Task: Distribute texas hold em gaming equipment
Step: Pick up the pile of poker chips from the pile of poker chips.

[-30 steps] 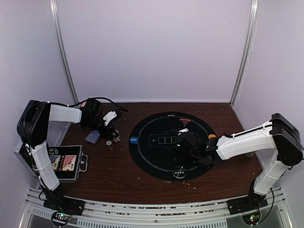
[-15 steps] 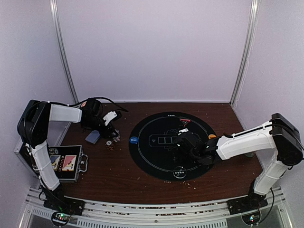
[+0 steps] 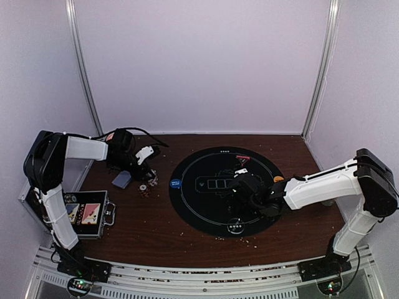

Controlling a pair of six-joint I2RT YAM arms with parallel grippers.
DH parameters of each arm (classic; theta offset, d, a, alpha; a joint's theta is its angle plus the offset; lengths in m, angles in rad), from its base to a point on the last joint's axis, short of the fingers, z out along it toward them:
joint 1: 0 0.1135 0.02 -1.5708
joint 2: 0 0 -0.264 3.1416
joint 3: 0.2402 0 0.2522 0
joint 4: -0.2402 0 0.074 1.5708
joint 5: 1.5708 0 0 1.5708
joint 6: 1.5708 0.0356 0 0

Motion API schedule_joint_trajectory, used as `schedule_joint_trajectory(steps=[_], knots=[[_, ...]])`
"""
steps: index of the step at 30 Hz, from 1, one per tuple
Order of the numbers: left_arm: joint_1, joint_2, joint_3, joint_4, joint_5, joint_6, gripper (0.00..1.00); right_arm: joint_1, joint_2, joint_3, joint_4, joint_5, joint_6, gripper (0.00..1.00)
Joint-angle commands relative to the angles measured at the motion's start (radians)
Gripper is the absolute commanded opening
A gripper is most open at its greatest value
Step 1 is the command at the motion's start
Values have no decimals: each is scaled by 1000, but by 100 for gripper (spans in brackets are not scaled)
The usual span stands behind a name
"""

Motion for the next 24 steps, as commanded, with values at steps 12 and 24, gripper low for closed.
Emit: schedule_joint_trajectory(steps=[12, 24], knots=[[2, -33, 17, -1, 32, 9, 23, 8, -31, -13, 6, 42, 19, 100], [-34, -128, -10, -40, 46, 44, 21, -2, -120, -65, 36, 112, 37, 100]])
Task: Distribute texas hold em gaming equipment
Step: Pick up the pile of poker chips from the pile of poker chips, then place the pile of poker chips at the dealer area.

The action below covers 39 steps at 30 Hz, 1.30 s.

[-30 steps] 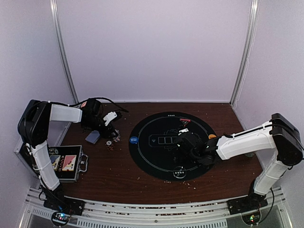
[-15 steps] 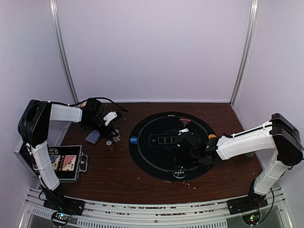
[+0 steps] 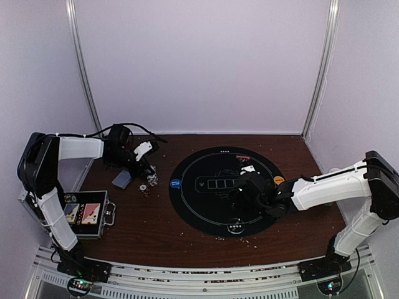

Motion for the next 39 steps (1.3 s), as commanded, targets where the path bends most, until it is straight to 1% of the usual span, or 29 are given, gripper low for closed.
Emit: schedule_joint_trajectory(steps=[1, 7, 13, 18, 23, 28, 32, 35, 39], knots=[[-39, -69, -14, -12, 26, 36, 21, -7, -66, -35, 26, 62, 18, 100], [-143, -118, -38, -33, 26, 57, 21, -41, -119, -71, 41, 74, 29, 100], [-291, -132, -51, -34, 46, 60, 21, -87, -156, -101, 52, 77, 46, 100], [-420, -99, -38, -51, 60, 71, 21, -122, -172, -119, 54, 87, 62, 100], [-536, -42, 6, -51, 73, 50, 20, -154, -184, -133, 51, 95, 81, 100], [-652, 29, 64, -52, 29, 29, 20, -180, -208, -148, 44, 103, 96, 100], [-714, 89, 120, -52, -1, 13, 19, -195, -235, -163, 50, 101, 100, 100], [-739, 133, 159, -51, 2, -4, 17, -206, -253, -170, 49, 100, 103, 100], [-759, 166, 174, -42, -14, -20, 16, -212, -274, -180, 53, 93, 104, 100]])
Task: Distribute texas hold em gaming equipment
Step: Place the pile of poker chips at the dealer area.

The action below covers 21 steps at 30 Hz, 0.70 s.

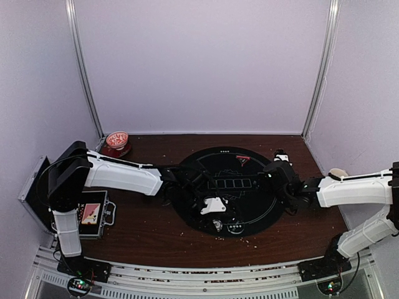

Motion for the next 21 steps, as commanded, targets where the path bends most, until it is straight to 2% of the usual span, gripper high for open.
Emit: schedule_joint_trajectory(steps=[1, 21], knots=[[-12, 30, 32, 26, -27, -38, 16, -10, -34, -24, 13, 21, 15, 100], [-41, 124, 98, 51, -92, -66, 17, -15, -45, -30, 21, 4, 14, 100]])
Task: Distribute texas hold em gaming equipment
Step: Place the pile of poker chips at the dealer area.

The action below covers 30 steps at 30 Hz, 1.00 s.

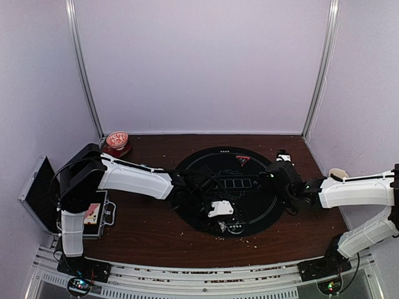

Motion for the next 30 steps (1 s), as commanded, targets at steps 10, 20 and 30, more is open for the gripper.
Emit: schedule_joint_trajectory(steps=[10, 20, 30], knots=[[-7, 48, 39, 36, -19, -6, 28, -4, -19, -13, 20, -7, 3, 100], [-7, 23, 11, 36, -32, -2, 70, -3, -21, -13, 21, -10, 2, 100], [-2, -128, -27, 5, -94, 10, 98, -4, -29, -16, 21, -11, 1, 100]])
